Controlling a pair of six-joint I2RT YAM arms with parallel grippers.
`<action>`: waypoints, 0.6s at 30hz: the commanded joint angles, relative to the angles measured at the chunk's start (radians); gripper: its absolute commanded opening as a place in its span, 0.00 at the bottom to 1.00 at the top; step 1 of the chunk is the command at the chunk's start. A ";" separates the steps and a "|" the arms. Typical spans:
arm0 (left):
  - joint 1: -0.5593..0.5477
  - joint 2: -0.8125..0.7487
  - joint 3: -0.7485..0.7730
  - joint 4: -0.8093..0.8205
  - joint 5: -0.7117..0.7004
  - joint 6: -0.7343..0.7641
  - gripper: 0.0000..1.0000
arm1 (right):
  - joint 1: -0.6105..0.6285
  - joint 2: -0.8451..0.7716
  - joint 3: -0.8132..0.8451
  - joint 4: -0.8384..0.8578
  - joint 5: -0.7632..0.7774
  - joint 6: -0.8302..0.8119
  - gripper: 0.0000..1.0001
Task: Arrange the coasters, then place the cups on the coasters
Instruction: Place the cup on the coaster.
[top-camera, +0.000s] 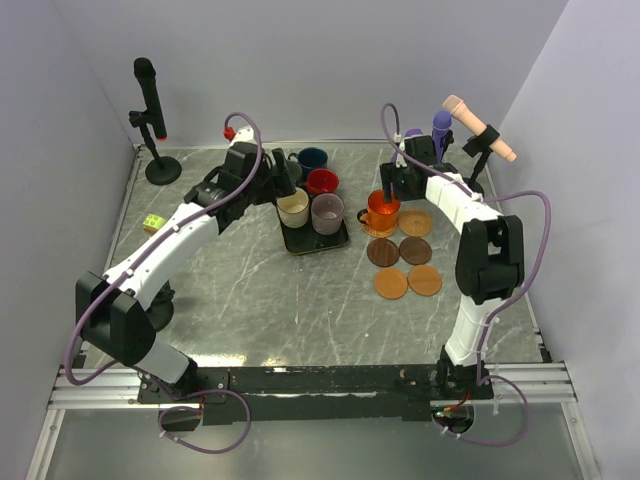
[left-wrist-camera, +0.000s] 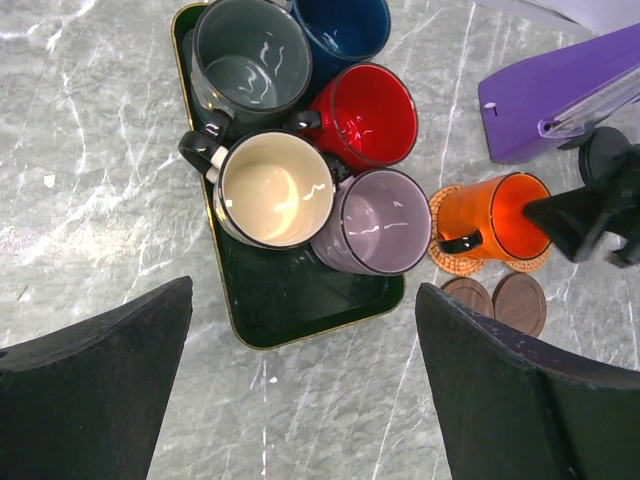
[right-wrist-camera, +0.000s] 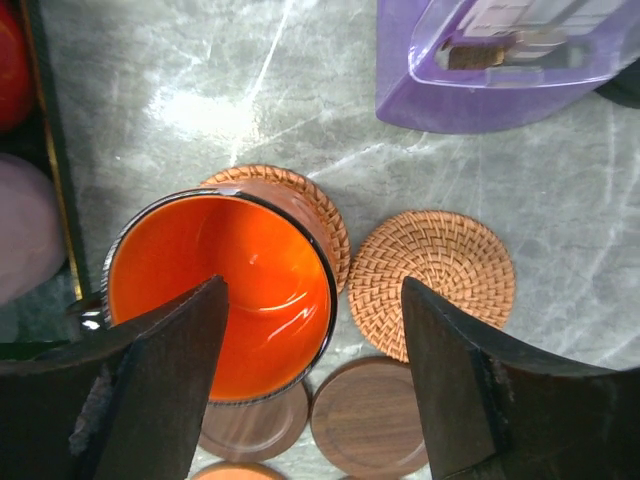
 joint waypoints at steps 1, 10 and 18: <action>0.017 0.024 0.008 -0.001 0.050 0.014 0.97 | 0.002 -0.135 -0.011 0.043 0.036 0.059 0.77; 0.053 0.006 -0.011 -0.011 0.050 0.033 0.97 | 0.103 -0.165 0.117 -0.130 0.102 0.220 0.73; 0.083 -0.022 -0.052 -0.010 0.079 0.019 0.96 | 0.249 -0.054 0.255 -0.277 0.121 0.335 0.69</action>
